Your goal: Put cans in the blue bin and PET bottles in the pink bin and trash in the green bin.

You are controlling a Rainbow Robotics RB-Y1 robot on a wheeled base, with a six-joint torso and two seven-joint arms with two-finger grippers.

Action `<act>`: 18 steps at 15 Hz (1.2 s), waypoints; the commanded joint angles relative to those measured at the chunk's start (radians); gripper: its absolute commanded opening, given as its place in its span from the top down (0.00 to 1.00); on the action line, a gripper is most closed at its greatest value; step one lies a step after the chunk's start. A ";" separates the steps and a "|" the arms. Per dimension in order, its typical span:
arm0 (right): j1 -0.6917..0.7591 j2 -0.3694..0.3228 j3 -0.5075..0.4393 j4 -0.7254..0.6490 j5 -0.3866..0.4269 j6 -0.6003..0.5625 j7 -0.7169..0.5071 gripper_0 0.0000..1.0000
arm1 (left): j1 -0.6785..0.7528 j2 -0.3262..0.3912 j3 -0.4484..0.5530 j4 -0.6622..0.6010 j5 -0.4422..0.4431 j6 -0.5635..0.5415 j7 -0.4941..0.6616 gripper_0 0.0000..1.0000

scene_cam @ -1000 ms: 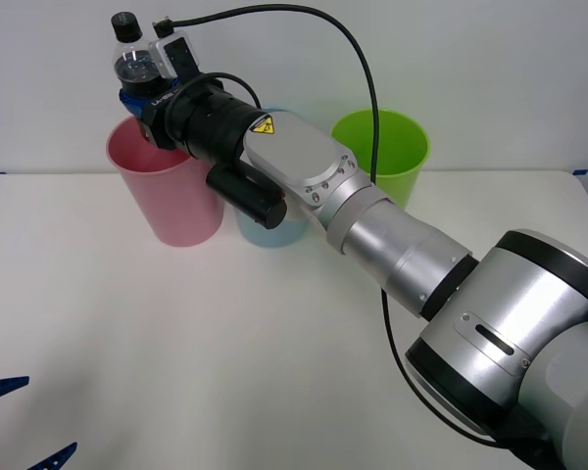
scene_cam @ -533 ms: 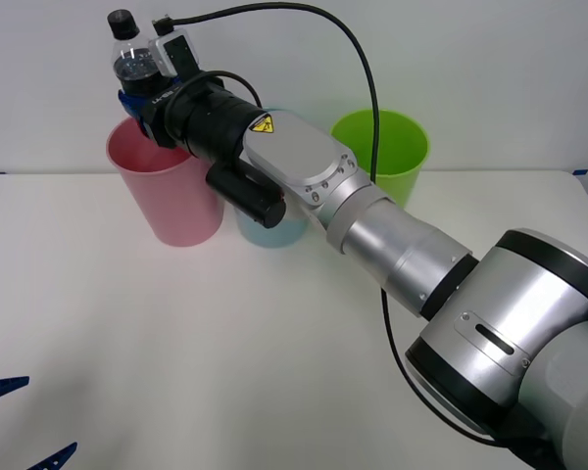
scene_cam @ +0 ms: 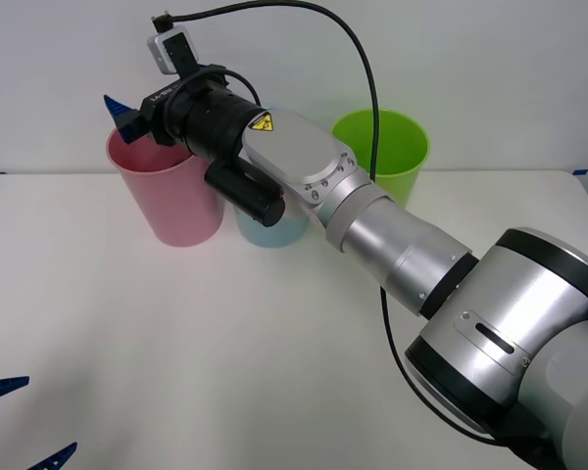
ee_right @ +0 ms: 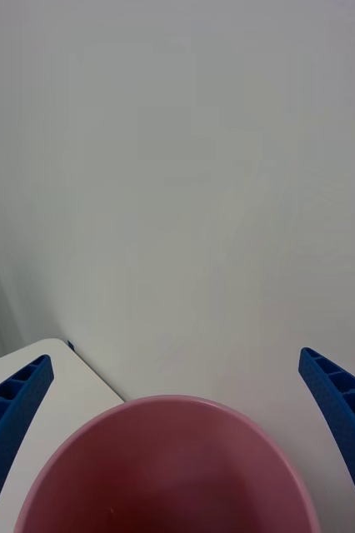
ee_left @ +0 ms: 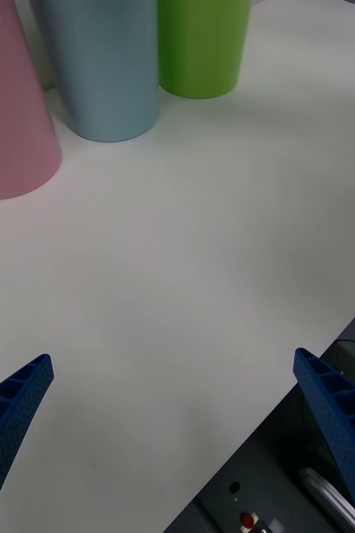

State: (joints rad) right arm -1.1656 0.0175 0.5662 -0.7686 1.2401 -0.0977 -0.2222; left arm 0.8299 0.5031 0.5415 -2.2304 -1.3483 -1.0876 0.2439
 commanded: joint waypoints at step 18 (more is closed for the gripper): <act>0.391 -0.226 -0.003 -0.704 -0.051 -0.316 -0.052 0.00 | 0.000 0.000 0.000 0.000 0.000 0.000 0.000 0.00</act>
State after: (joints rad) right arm -0.8047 -0.1777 0.5628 -1.4289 1.1990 -0.3983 -0.2712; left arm 0.8298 0.5031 0.5415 -2.2305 -1.3484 -1.0876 0.2439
